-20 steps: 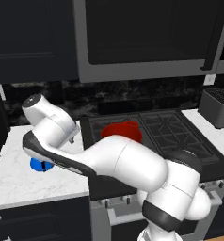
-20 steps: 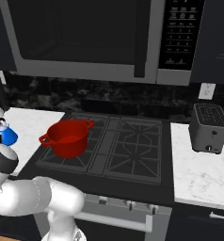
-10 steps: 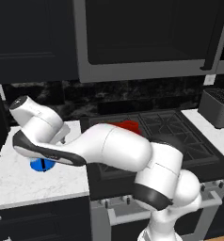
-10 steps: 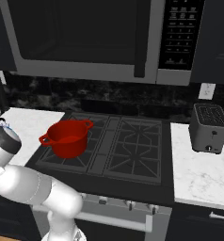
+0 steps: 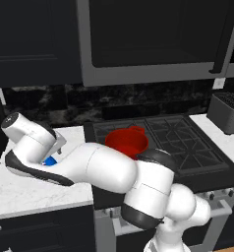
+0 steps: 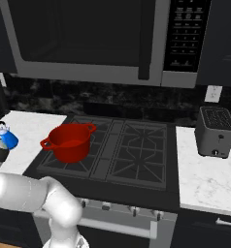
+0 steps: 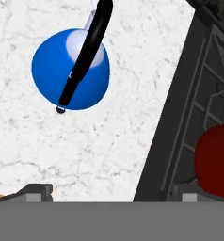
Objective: Pick the kettle from the counter and place it on a stove burner. Then turn the burner on.
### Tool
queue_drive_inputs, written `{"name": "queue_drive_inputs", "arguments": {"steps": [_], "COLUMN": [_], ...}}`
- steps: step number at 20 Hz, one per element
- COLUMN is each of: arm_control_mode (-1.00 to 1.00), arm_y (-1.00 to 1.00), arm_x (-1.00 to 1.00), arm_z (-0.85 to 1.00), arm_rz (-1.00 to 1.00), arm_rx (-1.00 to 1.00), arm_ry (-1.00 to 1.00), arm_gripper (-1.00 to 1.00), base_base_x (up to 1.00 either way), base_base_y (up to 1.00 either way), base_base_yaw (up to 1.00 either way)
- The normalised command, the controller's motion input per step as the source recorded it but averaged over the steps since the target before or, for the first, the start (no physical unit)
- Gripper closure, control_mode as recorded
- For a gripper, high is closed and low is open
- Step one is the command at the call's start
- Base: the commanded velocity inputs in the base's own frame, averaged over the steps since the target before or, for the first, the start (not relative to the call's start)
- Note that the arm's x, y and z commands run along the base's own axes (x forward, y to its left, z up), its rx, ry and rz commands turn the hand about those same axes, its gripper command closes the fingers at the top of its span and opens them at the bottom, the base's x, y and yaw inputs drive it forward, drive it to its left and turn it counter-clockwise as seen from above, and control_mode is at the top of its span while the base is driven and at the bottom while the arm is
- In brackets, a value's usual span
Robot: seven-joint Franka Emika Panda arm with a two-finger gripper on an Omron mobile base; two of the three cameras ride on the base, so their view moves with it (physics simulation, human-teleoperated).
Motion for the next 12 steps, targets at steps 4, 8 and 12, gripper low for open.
{"name": "queue_drive_inputs", "arguments": {"steps": [4, 8, 12], "arm_control_mode": [-1.0, -1.0, -1.0], "arm_y": [0.04, 0.0, 0.21], "arm_x": [0.43, 0.3, 0.29], "arm_z": [0.0, -0.26, -0.16], "arm_rz": [-0.05, -0.05, -0.02], "arm_rx": [0.0, 0.02, 0.01], "arm_ry": [0.0, 0.0, -0.01], "arm_gripper": [-1.0, -1.0, -1.0], "base_base_x": [0.0, 0.0, 0.0], "base_base_y": [0.0, 0.0, 0.0], "base_base_yaw": [0.0, 0.0, 0.0]}}
